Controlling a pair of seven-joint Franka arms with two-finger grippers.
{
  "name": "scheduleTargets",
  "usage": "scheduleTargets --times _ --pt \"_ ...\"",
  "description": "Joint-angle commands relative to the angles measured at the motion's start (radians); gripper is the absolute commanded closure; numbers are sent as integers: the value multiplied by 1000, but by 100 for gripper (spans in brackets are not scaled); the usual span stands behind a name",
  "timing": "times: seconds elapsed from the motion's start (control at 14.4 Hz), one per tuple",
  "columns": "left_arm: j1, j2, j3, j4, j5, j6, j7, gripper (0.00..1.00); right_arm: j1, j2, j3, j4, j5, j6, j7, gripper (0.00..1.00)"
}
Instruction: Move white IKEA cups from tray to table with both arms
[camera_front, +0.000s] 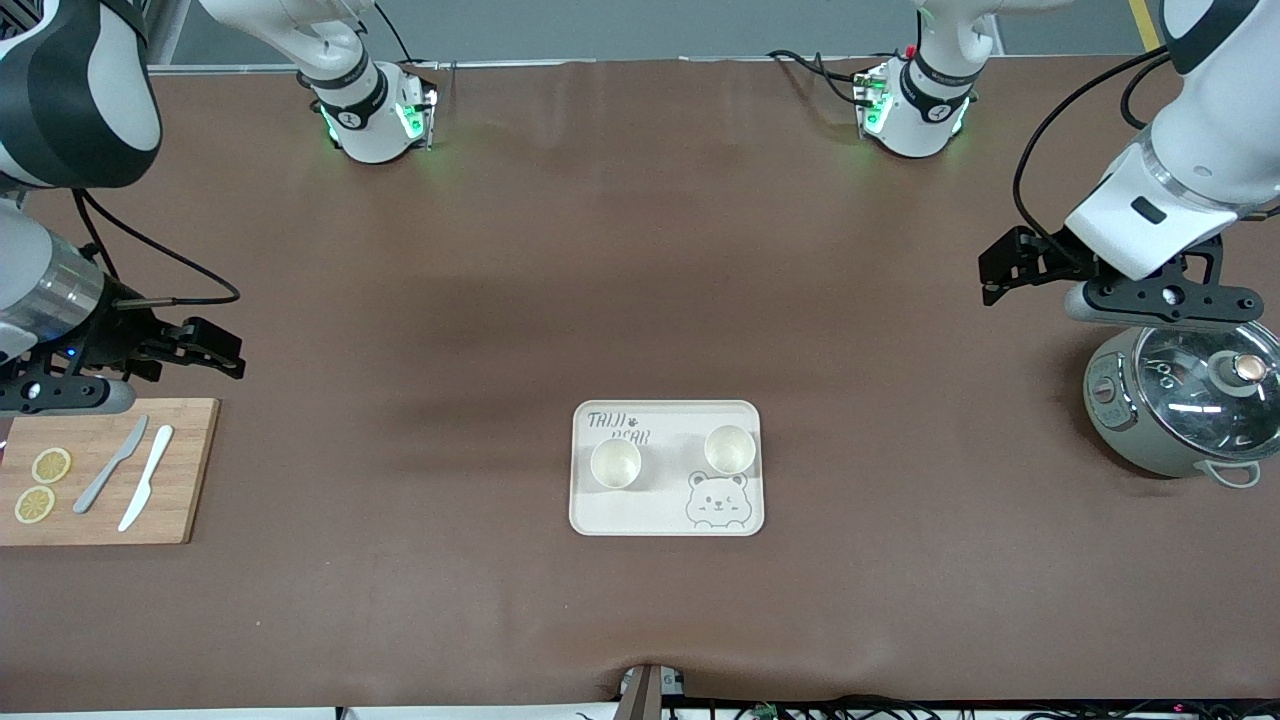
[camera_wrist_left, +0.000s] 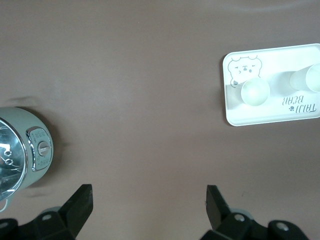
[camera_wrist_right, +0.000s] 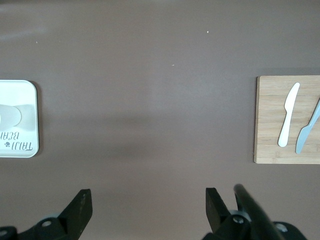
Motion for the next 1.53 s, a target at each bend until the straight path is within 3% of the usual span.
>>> scheduleTargets --times 0.0,0.49,0.83,1.18,1.46 --pt "12 1 -14 7 12 -1 1 0 8 -5 -1 -8 10 11 9 0" --pt "6 25 -18 -27 20 33 2 0 11 -5 -1 -8 10 15 9 0" --pt "-29 94 -55 -284 -43 417 -108 0 47 7 -1 -5 10 57 34 0" --pt "-158 290 -74 -285 95 686 -410 0 220 144 -1 2 12 276 265 0" --pt "-195 422 -74 -202 222 728 -536 0 323 286 -1 11 6 422 419 0"
